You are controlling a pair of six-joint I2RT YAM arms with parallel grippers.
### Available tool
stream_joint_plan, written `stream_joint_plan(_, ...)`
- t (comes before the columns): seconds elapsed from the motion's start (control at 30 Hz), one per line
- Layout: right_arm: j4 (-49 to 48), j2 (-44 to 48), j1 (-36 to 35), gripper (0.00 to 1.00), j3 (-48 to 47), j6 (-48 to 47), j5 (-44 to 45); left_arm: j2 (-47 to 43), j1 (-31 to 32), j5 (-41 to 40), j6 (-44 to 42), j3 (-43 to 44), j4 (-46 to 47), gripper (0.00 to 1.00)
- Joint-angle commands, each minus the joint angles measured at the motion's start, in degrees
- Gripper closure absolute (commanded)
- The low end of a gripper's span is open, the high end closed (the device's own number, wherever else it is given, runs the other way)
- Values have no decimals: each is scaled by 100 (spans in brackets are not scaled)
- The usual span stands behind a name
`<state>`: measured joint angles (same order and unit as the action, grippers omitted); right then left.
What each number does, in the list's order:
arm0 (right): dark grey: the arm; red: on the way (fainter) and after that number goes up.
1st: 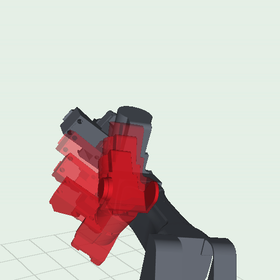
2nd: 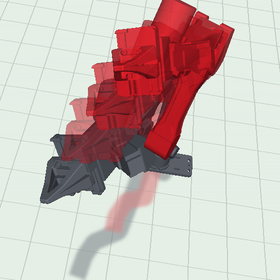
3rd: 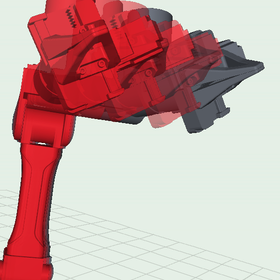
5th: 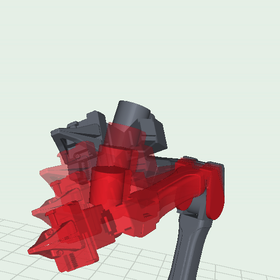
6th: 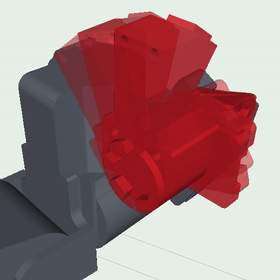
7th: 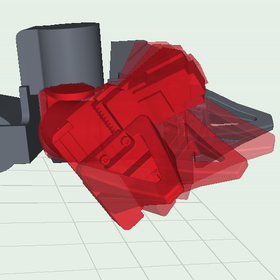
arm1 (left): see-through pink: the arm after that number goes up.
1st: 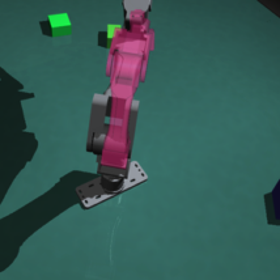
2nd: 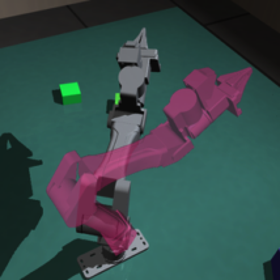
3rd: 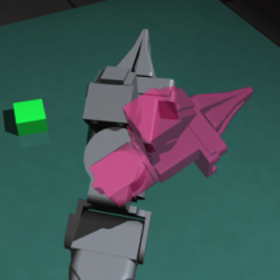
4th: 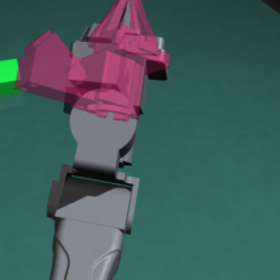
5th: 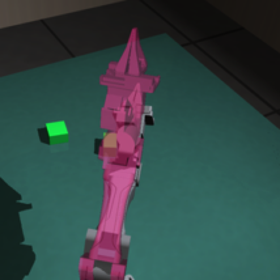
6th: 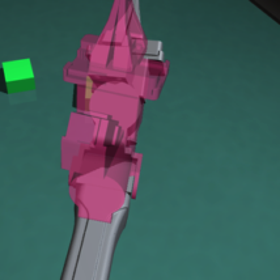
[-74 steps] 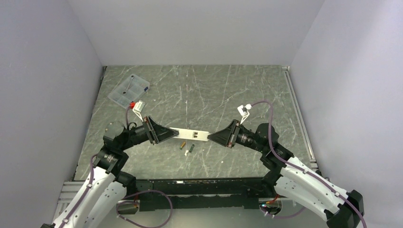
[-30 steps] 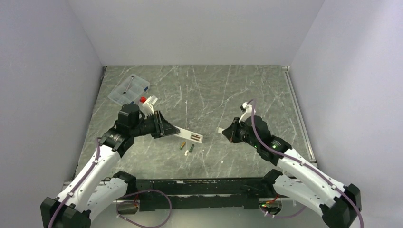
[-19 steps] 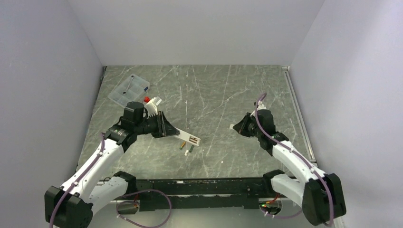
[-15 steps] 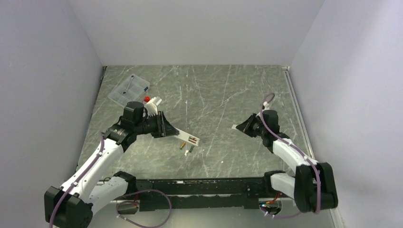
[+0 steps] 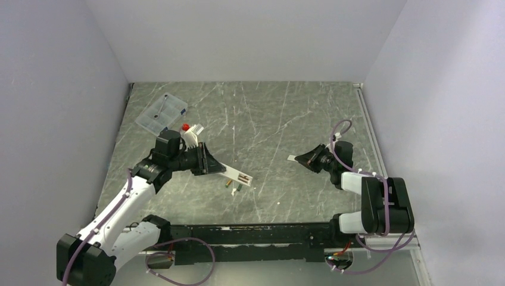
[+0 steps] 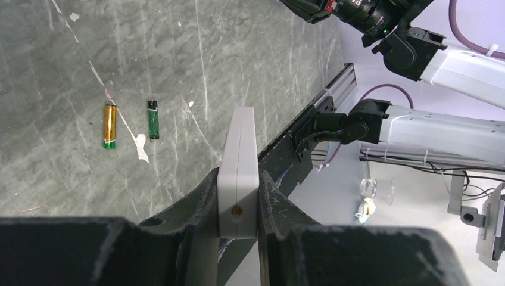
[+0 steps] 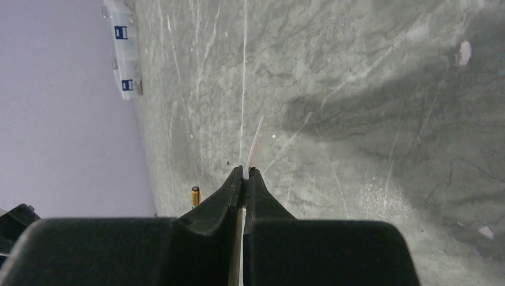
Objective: Load the batteries into the remote control
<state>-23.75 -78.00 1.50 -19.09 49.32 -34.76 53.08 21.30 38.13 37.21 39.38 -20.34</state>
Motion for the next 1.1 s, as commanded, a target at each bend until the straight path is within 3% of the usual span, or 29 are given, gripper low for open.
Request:
stream_joint_plan(0.0,-822,-170,42,100,28,245,-193,-29,-12,301,183,-78,554,100)
stream_joint_plan(0.77,-1341,-949,-74,99,309,385,-399,149,-12,564,496,-315,1146,100)
stream_joint_plan(1.07,-1436,-1137,-396,71,265,495,-220,102,-12,582,507,-343,1134,100)
